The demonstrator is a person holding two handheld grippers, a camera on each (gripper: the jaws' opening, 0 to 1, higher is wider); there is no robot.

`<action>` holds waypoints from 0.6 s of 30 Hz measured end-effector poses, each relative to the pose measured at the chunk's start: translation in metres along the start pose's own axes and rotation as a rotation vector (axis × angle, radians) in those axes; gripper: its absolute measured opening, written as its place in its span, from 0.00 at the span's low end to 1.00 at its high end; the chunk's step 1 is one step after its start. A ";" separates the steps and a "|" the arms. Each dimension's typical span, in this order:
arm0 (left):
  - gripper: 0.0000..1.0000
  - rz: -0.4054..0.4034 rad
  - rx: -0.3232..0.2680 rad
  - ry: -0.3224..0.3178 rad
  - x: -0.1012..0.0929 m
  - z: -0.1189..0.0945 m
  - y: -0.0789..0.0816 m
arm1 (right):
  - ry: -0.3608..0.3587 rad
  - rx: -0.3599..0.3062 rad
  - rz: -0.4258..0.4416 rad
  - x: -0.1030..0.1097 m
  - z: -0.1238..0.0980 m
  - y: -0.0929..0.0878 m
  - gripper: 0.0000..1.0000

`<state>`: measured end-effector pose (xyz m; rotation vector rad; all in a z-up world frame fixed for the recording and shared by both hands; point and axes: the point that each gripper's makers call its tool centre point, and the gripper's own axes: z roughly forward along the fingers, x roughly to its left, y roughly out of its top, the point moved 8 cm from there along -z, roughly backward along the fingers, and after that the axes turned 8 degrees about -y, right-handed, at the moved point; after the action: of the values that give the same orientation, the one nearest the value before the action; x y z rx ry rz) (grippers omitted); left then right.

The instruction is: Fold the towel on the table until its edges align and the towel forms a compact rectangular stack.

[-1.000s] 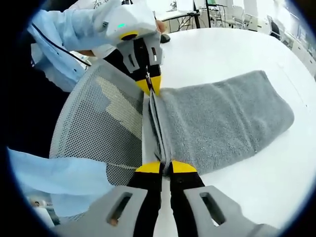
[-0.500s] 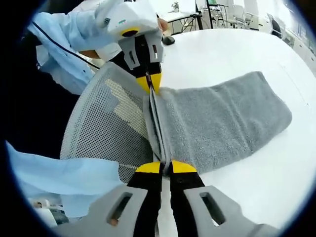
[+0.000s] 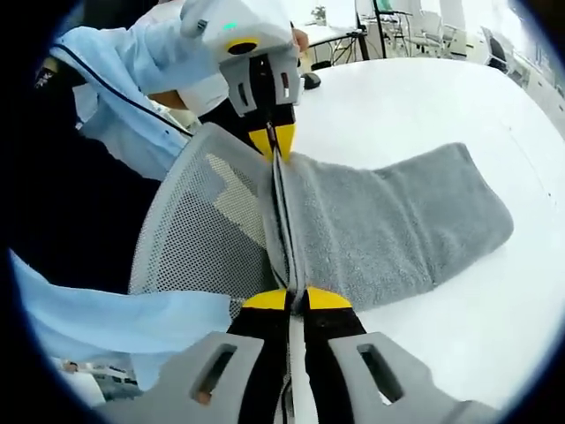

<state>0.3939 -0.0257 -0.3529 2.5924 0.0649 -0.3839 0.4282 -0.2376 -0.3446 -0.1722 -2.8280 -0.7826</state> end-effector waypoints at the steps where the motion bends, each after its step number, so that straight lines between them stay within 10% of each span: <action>1: 0.01 0.001 -0.002 0.003 0.001 -0.002 0.000 | -0.003 -0.004 0.003 0.000 -0.002 0.001 0.03; 18: 0.01 0.005 -0.047 0.102 0.030 -0.055 0.021 | -0.082 -0.079 0.029 -0.025 -0.038 0.030 0.03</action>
<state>0.4398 -0.0173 -0.3056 2.5640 0.1022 -0.2449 0.4640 -0.2334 -0.3040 -0.2624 -2.8650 -0.9020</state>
